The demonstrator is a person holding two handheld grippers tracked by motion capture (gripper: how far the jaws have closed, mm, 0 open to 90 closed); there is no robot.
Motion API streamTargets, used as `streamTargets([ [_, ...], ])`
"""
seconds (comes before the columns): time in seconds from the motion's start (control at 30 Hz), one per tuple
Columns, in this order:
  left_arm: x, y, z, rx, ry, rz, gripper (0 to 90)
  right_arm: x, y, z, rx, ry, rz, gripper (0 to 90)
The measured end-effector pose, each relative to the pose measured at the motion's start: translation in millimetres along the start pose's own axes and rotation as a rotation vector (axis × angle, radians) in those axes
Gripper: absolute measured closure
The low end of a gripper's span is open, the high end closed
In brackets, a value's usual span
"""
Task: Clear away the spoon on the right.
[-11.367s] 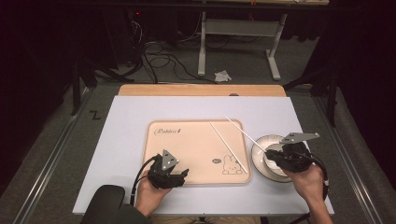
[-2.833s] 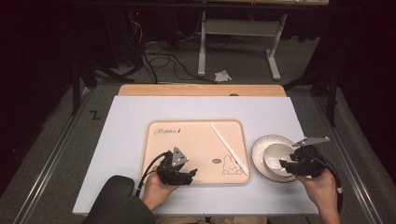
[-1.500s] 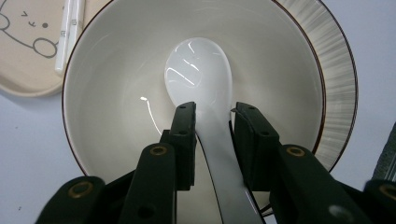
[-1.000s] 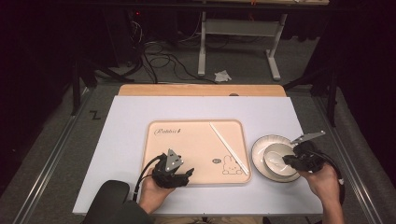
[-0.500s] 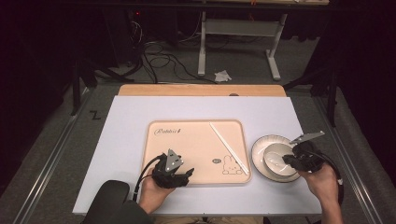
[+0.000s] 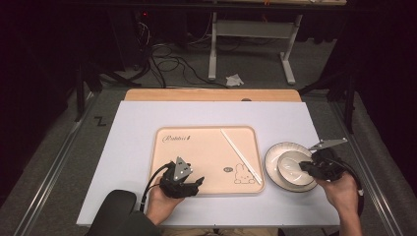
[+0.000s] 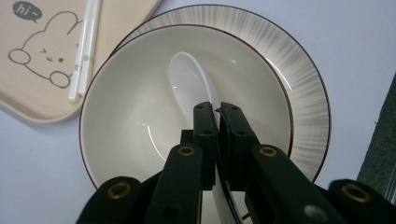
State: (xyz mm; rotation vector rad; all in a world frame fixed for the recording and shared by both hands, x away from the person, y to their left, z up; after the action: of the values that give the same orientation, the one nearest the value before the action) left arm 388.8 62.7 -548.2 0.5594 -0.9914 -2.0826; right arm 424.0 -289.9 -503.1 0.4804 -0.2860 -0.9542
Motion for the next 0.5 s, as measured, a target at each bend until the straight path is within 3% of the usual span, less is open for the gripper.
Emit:
streamTargets([
  [0.5, -0.3, -0.3, 0.7, 0.001, 0.005, 0.001, 34.5, -6.9, 14.8, 22.9, 0.103, 0.011, -0.002, 87.5],
])
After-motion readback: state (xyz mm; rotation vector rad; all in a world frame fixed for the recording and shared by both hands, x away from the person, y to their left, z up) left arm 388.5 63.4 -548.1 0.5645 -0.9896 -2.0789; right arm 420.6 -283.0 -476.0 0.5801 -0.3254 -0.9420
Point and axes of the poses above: each handheld gripper's, and its own axes: z roughly backward along the jaws, y roughly out of its top, x roughly to its right, the point moved 10 cm from there along -z, roughly forward along the jaws, and after that the axes turned 3 degrees about y, right-handed, at the moved point
